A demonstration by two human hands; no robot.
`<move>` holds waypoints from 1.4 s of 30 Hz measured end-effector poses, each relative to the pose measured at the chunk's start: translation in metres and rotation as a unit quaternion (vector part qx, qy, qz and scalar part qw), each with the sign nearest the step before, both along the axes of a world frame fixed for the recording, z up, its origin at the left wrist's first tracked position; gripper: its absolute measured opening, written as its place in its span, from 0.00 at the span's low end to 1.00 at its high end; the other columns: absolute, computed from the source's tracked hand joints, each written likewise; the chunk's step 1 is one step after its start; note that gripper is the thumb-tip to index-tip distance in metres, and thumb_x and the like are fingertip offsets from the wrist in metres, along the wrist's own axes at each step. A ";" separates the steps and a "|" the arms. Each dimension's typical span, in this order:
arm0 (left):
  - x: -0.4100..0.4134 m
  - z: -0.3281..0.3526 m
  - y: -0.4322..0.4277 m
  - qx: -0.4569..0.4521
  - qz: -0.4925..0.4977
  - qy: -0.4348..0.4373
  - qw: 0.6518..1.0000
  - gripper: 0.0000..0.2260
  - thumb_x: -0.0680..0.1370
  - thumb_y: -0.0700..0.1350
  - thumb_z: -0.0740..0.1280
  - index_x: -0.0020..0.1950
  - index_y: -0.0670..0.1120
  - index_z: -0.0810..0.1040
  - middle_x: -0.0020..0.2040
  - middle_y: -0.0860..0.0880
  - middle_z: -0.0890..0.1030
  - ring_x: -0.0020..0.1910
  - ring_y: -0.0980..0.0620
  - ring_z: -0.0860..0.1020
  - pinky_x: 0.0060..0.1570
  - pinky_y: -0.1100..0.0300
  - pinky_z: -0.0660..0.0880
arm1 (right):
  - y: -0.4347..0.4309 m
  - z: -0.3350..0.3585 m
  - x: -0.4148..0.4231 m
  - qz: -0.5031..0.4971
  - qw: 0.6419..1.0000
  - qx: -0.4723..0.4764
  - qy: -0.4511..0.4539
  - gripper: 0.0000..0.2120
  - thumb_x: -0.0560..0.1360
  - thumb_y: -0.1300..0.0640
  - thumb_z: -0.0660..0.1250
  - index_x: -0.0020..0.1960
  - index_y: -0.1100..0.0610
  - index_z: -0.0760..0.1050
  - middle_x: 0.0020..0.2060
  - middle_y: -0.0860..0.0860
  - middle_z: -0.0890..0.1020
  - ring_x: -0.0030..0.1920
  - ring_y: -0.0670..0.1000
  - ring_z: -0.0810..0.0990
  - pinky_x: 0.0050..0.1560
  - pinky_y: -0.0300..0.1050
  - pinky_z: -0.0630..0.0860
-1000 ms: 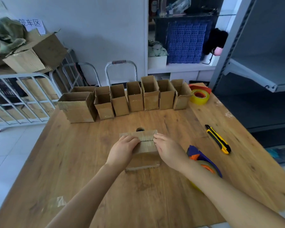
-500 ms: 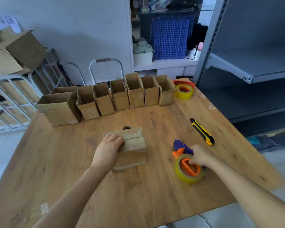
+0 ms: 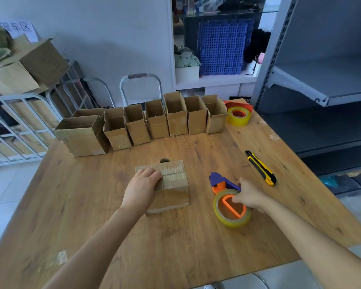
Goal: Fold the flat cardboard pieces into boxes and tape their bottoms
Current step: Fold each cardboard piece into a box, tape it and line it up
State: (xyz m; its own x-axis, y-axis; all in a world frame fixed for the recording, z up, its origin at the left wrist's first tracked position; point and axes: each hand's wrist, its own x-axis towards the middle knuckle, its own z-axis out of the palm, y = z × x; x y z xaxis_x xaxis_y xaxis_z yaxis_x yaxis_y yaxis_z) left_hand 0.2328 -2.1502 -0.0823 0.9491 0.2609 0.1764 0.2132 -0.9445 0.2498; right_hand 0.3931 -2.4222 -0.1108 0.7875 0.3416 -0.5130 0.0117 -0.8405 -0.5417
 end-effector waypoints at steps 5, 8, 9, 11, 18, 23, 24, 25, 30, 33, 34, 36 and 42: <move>-0.001 0.002 0.001 0.006 -0.009 0.007 1.000 0.14 0.77 0.37 0.65 0.61 0.49 0.77 0.57 0.51 0.77 0.55 0.49 0.74 0.52 0.56 0.75 | 0.018 0.031 0.001 -0.036 0.992 0.123 0.000 0.09 0.68 0.66 0.69 0.48 0.60 0.76 0.33 0.51 0.75 0.32 0.50 0.71 0.33 0.41 0.67; -0.001 0.003 0.001 0.008 -0.016 0.018 1.000 0.15 0.78 0.38 0.63 0.63 0.50 0.75 0.60 0.53 0.76 0.57 0.50 0.72 0.55 0.58 0.73 | 0.025 0.055 0.008 -0.073 0.979 0.186 0.029 0.11 0.66 0.66 0.68 0.49 0.62 0.76 0.33 0.53 0.75 0.34 0.52 0.71 0.36 0.44 0.66; -0.001 0.004 0.001 0.006 -0.018 0.020 1.000 0.15 0.79 0.39 0.62 0.64 0.51 0.74 0.61 0.53 0.75 0.58 0.51 0.71 0.56 0.59 0.72 | 0.027 0.063 0.010 -0.081 0.974 0.206 0.055 0.12 0.66 0.67 0.68 0.50 0.62 0.75 0.35 0.55 0.75 0.35 0.54 0.72 0.36 0.46 0.67; -0.002 0.006 0.002 0.000 -0.022 0.023 0.999 0.15 0.80 0.40 0.60 0.65 0.52 0.73 0.62 0.54 0.74 0.59 0.52 0.70 0.58 0.60 0.71 | 0.033 0.077 0.013 -0.078 0.963 0.242 0.090 0.14 0.68 0.70 0.67 0.52 0.62 0.74 0.38 0.58 0.77 0.38 0.56 0.74 0.38 0.49 0.69; -0.006 0.013 0.011 -0.031 -0.056 0.034 0.997 0.18 0.79 0.38 0.62 0.67 0.52 0.73 0.66 0.54 0.73 0.65 0.54 0.68 0.63 0.61 0.67 | 0.071 0.103 0.021 0.094 0.963 0.251 -0.039 0.25 0.64 0.67 0.76 0.55 0.51 0.72 0.50 0.56 0.80 0.49 0.58 0.80 0.51 0.55 0.78; -0.005 0.016 0.013 -0.057 -0.056 0.042 0.996 0.17 0.78 0.38 0.63 0.65 0.51 0.76 0.65 0.53 0.75 0.65 0.53 0.70 0.64 0.56 0.71 | 0.105 0.119 0.015 0.261 0.934 0.181 -0.164 0.26 0.65 0.62 0.78 0.58 0.52 0.69 0.48 0.45 0.77 0.46 0.47 0.78 0.39 0.32 0.72; -0.005 0.018 0.013 -0.063 -0.054 0.043 0.996 0.17 0.78 0.38 0.63 0.65 0.51 0.76 0.65 0.52 0.75 0.65 0.53 0.70 0.63 0.56 0.71 | 0.109 0.120 0.015 0.290 0.925 0.169 -0.177 0.27 0.66 0.62 0.78 0.58 0.51 0.69 0.48 0.43 0.76 0.46 0.45 0.77 0.40 0.31 0.71; -0.005 0.019 0.013 -0.067 -0.051 0.042 0.996 0.17 0.78 0.38 0.63 0.65 0.50 0.76 0.65 0.52 0.75 0.65 0.53 0.70 0.63 0.58 0.70 | 0.113 0.120 0.015 0.314 0.918 0.155 -0.184 0.27 0.66 0.61 0.78 0.58 0.49 0.68 0.48 0.43 0.76 0.47 0.45 0.77 0.40 0.31 0.71; -0.004 0.028 0.014 -0.171 -0.002 0.021 0.985 0.12 0.80 0.41 0.61 0.60 0.49 0.80 0.57 0.52 0.80 0.56 0.57 0.76 0.55 0.68 0.69 | 0.121 0.122 0.017 0.360 0.903 0.126 -0.199 0.27 0.67 0.60 0.78 0.58 0.47 0.67 0.50 0.43 0.76 0.48 0.43 0.76 0.40 0.31 0.70; 0.006 0.041 0.013 -0.311 0.072 0.010 0.948 0.09 0.81 0.47 0.60 0.56 0.50 0.79 0.47 0.54 0.80 0.46 0.59 0.77 0.42 0.69 0.70 | 0.123 0.121 0.018 0.369 0.900 0.118 -0.199 0.28 0.67 0.59 0.78 0.59 0.45 0.66 0.51 0.43 0.75 0.49 0.44 0.76 0.41 0.32 0.71; 0.010 0.045 0.012 -0.354 0.096 -0.003 0.930 0.09 0.82 0.48 0.60 0.53 0.50 0.79 0.45 0.54 0.81 0.44 0.58 0.78 0.41 0.66 0.72 | 0.124 0.120 0.018 0.371 0.899 0.117 -0.200 0.28 0.67 0.59 0.78 0.59 0.45 0.66 0.51 0.43 0.75 0.50 0.44 0.77 0.42 0.32 0.72; 0.015 0.052 0.011 -0.401 0.137 -0.045 0.905 0.10 0.82 0.48 0.59 0.49 0.50 0.80 0.44 0.51 0.81 0.45 0.55 0.79 0.45 0.61 0.76 | 0.124 0.119 0.018 0.373 0.898 0.117 -0.202 0.29 0.67 0.59 0.78 0.59 0.45 0.66 0.52 0.44 0.76 0.50 0.45 0.77 0.43 0.33 0.73; 0.017 0.069 0.003 -0.708 0.181 -0.074 0.679 0.12 0.83 0.46 0.58 0.56 0.41 0.78 0.48 0.42 0.85 0.49 0.47 0.84 0.52 0.53 0.80 | 0.124 0.117 0.018 0.370 0.897 0.120 -0.208 0.28 0.68 0.58 0.78 0.60 0.45 0.66 0.53 0.44 0.76 0.51 0.47 0.77 0.45 0.35 0.75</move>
State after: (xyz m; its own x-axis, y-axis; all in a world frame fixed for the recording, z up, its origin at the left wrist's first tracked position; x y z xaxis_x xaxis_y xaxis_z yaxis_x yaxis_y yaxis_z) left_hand 0.2499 -2.1470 -0.0136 0.7774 0.4792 -0.4074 0.2406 0.3720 0.8965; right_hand 0.4113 -2.2985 0.0059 0.4054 0.9116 -0.0683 0.7621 -0.3783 -0.5255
